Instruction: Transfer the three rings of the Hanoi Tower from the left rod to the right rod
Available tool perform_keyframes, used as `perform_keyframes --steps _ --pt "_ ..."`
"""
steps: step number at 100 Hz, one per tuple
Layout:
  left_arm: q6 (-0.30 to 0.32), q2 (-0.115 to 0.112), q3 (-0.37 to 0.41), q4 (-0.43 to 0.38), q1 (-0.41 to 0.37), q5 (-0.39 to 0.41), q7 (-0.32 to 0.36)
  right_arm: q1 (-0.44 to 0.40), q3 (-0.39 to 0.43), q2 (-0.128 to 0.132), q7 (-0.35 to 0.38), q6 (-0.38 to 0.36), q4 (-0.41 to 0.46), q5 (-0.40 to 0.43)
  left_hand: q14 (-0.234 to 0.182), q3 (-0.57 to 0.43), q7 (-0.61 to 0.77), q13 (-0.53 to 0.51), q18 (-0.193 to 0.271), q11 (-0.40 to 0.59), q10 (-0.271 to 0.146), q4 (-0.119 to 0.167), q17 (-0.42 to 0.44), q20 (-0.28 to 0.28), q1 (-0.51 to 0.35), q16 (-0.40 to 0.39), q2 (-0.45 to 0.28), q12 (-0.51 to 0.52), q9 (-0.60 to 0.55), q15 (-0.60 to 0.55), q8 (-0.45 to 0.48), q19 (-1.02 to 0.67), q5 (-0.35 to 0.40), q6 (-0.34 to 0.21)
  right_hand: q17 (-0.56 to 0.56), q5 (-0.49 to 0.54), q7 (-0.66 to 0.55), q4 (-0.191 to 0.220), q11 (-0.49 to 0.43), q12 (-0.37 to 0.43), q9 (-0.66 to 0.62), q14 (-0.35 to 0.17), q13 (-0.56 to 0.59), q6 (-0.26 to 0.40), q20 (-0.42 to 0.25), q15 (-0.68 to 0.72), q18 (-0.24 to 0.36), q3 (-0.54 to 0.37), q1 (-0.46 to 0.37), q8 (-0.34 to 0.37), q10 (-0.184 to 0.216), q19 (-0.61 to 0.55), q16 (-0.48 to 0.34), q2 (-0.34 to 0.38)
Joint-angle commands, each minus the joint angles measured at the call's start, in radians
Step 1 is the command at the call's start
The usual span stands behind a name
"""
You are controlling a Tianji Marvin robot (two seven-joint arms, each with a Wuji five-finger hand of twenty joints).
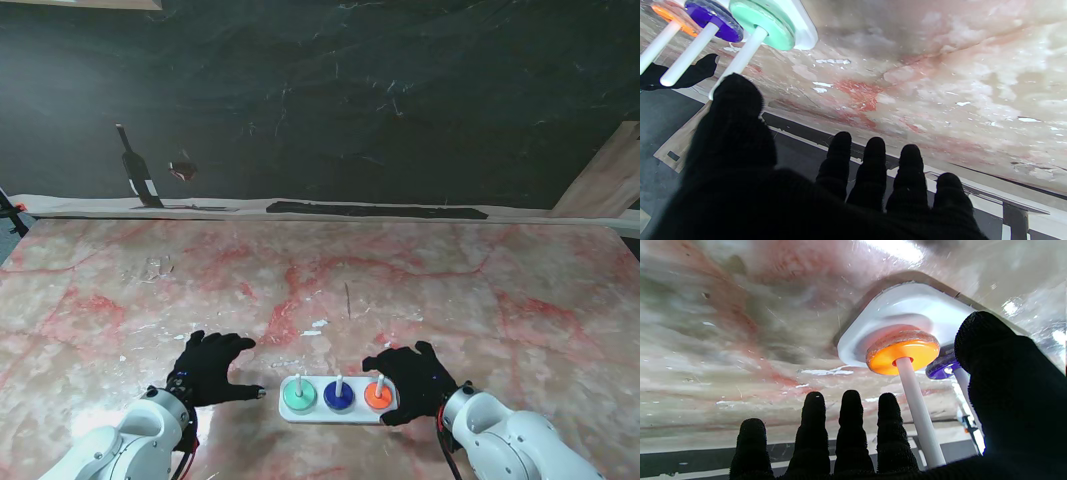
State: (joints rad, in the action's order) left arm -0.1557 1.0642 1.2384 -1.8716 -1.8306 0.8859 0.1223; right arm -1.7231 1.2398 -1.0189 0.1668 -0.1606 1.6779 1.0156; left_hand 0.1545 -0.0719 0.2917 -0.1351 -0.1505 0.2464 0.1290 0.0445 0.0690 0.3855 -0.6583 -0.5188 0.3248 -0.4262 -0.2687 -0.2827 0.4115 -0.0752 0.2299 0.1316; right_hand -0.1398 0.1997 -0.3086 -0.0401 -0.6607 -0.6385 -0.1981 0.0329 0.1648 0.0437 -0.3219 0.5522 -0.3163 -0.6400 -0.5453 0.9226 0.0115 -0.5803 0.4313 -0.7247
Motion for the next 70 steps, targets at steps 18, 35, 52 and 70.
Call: perform_keyframes --steps 18,35,52,70 --pt "0.002 -0.001 0.000 -0.003 -0.005 -0.001 -0.001 0.003 -0.024 -0.003 -0.002 -0.011 -0.029 0.016 -0.012 0.017 -0.014 0.004 -0.020 -0.017 0.005 0.030 0.001 0.002 -0.002 -0.001 0.015 0.009 0.009 0.021 0.016 0.004 0.003 -0.008 -0.003 0.027 -0.045 -0.005 -0.080 -0.031 -0.011 -0.032 0.041 0.036 -0.023 0.091 -0.023 -0.011 0.016 0.069 0.040 -0.031 0.061 -0.037" --pt "0.004 -0.001 0.001 -0.003 -0.005 -0.002 0.000 0.010 -0.035 -0.001 -0.011 -0.027 -0.043 0.026 -0.012 0.019 -0.015 0.000 -0.021 -0.017 0.005 0.031 0.001 0.004 -0.002 -0.003 0.013 0.009 0.007 0.018 0.017 0.003 0.004 -0.011 0.000 0.066 -0.060 0.000 -0.111 -0.046 -0.085 -0.040 0.076 0.076 -0.022 0.131 -0.034 -0.016 0.003 0.081 0.062 -0.048 0.083 -0.016" --pt "0.003 -0.001 0.001 -0.004 -0.005 -0.002 0.002 0.019 -0.044 0.001 -0.014 -0.029 -0.051 0.036 -0.012 0.021 -0.016 -0.001 -0.021 -0.017 0.005 0.031 0.002 0.006 -0.002 -0.005 0.012 0.009 0.006 0.016 0.017 0.002 0.006 -0.010 -0.001 0.105 -0.047 0.008 -0.113 -0.055 -0.169 -0.044 0.114 0.119 -0.012 0.137 -0.039 -0.004 -0.041 0.065 0.094 -0.079 0.093 0.017" --pt "0.002 -0.001 0.003 -0.006 -0.008 0.000 0.002 0.031 -0.055 0.000 -0.026 -0.026 -0.064 0.040 -0.007 0.022 -0.017 -0.010 -0.022 -0.017 0.006 0.031 0.002 0.009 -0.002 -0.013 0.010 0.009 0.004 0.000 0.018 0.000 0.007 -0.012 0.000 0.142 -0.065 0.009 -0.118 -0.059 -0.228 -0.046 0.134 0.154 -0.006 0.141 -0.039 0.015 -0.072 0.064 0.114 -0.093 0.096 0.056"
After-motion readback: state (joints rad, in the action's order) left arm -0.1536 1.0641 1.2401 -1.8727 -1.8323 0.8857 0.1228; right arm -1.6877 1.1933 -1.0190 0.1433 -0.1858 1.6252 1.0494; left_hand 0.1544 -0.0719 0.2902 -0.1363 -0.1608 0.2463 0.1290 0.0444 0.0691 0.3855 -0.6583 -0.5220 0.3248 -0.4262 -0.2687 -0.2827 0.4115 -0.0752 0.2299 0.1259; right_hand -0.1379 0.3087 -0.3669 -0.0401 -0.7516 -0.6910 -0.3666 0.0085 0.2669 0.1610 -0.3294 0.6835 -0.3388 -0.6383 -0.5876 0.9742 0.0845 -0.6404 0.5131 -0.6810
